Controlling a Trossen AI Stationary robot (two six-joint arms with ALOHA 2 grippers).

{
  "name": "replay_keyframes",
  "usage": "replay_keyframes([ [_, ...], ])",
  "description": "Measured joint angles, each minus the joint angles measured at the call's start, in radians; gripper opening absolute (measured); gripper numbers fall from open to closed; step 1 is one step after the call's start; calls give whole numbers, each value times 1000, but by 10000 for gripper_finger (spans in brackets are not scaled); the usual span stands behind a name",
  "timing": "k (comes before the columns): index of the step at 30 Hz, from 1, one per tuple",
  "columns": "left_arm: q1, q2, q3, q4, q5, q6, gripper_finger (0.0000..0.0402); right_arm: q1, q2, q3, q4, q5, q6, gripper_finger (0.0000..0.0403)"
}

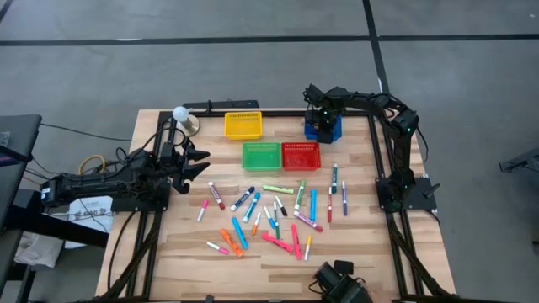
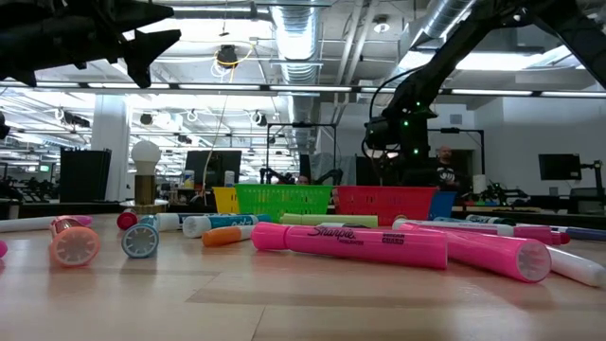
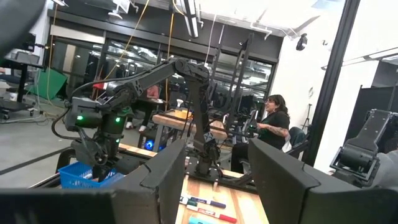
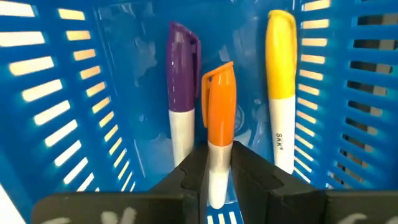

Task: Pick & Place Markers
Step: Put the orange highlighter into the blue bin, then put the yellow highlighter into the blue bin

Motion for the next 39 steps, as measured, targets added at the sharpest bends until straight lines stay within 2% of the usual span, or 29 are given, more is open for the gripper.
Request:
replay_keyframes([
  [8,0,0,0,0,0,0,176,11,0,0,47,125,-2,52],
  [17,0,0,0,4,0,0,176,12,0,0,43,117,-18,59],
  [23,0,0,0,5,0,0,176,18,0,0,30,90,-20,114],
  [30,0,0,0,6,0,0,176,37,1,29,10,147,2,205],
  [34,0,0,0,6,0,0,176,56,-19,106,-47,144,46,229],
  [39,0,0,0,6,0,0,176,109,-109,212,-197,138,97,234],
])
